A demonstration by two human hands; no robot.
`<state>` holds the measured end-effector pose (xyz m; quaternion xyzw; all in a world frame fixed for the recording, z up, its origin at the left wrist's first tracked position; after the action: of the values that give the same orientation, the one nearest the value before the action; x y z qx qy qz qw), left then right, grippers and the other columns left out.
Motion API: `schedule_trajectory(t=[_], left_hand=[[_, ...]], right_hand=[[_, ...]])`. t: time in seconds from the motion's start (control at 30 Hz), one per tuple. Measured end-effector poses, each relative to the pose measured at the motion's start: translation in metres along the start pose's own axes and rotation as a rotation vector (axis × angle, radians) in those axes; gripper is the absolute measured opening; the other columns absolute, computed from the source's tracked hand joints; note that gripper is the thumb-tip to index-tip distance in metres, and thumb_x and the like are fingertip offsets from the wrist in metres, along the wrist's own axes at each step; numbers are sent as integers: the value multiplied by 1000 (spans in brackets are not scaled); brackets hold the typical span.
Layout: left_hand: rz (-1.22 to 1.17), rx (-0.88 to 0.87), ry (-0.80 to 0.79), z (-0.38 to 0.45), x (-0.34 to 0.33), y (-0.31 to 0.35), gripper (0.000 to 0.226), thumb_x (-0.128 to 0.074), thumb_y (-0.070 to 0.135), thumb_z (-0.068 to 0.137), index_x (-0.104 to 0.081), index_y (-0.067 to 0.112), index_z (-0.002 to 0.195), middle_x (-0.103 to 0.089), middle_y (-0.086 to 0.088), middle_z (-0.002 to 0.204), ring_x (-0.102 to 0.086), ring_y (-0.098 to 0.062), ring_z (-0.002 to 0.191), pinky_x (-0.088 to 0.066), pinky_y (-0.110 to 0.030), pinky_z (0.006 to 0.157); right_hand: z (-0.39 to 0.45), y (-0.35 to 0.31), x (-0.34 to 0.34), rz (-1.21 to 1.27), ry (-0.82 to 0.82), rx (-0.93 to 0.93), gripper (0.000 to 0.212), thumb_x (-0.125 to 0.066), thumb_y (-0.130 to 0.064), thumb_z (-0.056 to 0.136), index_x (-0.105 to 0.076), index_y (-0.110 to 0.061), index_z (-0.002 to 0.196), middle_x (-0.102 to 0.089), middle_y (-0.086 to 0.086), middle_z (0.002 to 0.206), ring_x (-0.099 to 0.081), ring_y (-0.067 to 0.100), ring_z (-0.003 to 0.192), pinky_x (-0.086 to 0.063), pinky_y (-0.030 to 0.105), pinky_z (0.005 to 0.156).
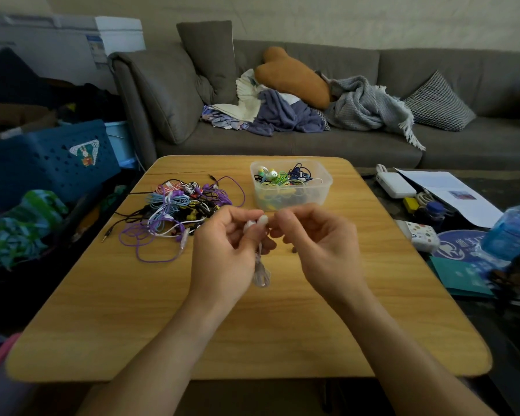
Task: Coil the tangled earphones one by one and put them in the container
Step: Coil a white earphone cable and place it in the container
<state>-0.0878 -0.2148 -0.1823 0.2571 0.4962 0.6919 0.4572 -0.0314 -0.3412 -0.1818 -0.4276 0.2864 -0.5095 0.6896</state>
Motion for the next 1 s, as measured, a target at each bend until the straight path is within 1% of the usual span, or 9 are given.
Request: schedule_trajectory(t=[0.1, 0.2, 0.27, 0.4, 0.53, 0.63, 0.8, 0.9, 1.0], left_hand=[[70, -24, -19, -1, 0, -2, 6, -63, -1, 89, -62, 4, 92, -71, -3, 73, -69, -14, 60, -53, -22, 54], [172, -62, -27, -2, -1, -4, 14, -63, -2, 89, -61, 11, 87, -70, -6, 73, -69, -18, 62, -56, -33, 51], [212, -62, -10, -3, -1, -7, 16, -64, -3, 89, -61, 13, 86, -70, -8, 73, -69, -19, 61, -57, -32, 55], [255, -19, 18, -4, -2, -9, 20, -64, -5, 87, -60, 15, 84, -69, -7, 69, -68, -16, 56, -57, -30, 56], [296, -31, 21, -2, 1, -9, 17, -66, -4, 86, -59, 11, 85, -69, -7, 70, -67, -18, 55, -57, -38, 57], [350, -91, 11, -3, 4, -11, 17, -68, 0, 86, -59, 14, 85, -70, -5, 72, -66, -19, 56, -57, -42, 56], [538, -279, -40, -1, 2, -8, 13, -67, 1, 87, -62, 13, 88, -67, 4, 73, -64, -8, 59, -53, -31, 54], [553, -326, -62, 2, 1, -7, 6, -67, 6, 89, -63, 9, 92, -68, 1, 76, -65, -7, 61, -53, -31, 55], [572, -348, -92, 3, 1, -6, 17, -67, 8, 89, -61, 13, 103, -67, 3, 77, -65, -6, 64, -52, -28, 59]], right_hand=[[2, 4, 0, 93, -11, -71, 13, -68, -7, 89, -71, 1, 98, -74, 9, 80, -65, 6, 64, -48, 17, 60], [4, 10, 4, 108, -88, -141, 17, -71, -9, 85, -74, -1, 100, -76, 10, 86, -63, 11, 69, -51, 22, 62], [5, 12, 8, 60, -121, -155, 17, -73, -12, 83, -76, -4, 99, -77, 7, 90, -64, 13, 72, -52, 25, 63], [5, 10, 9, -91, -119, -132, 11, -78, -13, 81, -78, -10, 92, -78, -1, 87, -66, 5, 71, -55, 26, 67], [4, 6, 7, -226, -130, -131, 3, -77, -20, 84, -79, -19, 86, -77, -9, 83, -68, 6, 74, -54, 34, 67], [3, 6, 6, -237, -152, -143, 5, -76, -22, 85, -80, -19, 87, -77, -9, 85, -67, 4, 73, -54, 29, 61], [-1, 15, 4, 79, -152, -372, 14, -74, -15, 86, -77, -7, 97, -73, 2, 76, -61, 6, 67, -50, 23, 61], [0, 13, 7, 93, -160, -312, 18, -73, -9, 85, -74, -3, 102, -74, 7, 80, -64, 9, 69, -51, 23, 59], [2, 11, 13, 35, -152, -271, 23, -75, -8, 83, -73, -6, 106, -76, 11, 85, -67, 15, 71, -53, 25, 61]])
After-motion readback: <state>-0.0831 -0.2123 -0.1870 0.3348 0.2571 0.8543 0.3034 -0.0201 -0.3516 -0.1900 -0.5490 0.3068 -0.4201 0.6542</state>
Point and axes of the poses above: each hand's wrist, its own z-axis towards the middle knuckle, its own x-axis out of the back of the hand, y = z × x, the point moved 2 cm from there along z, towards the middle knuckle
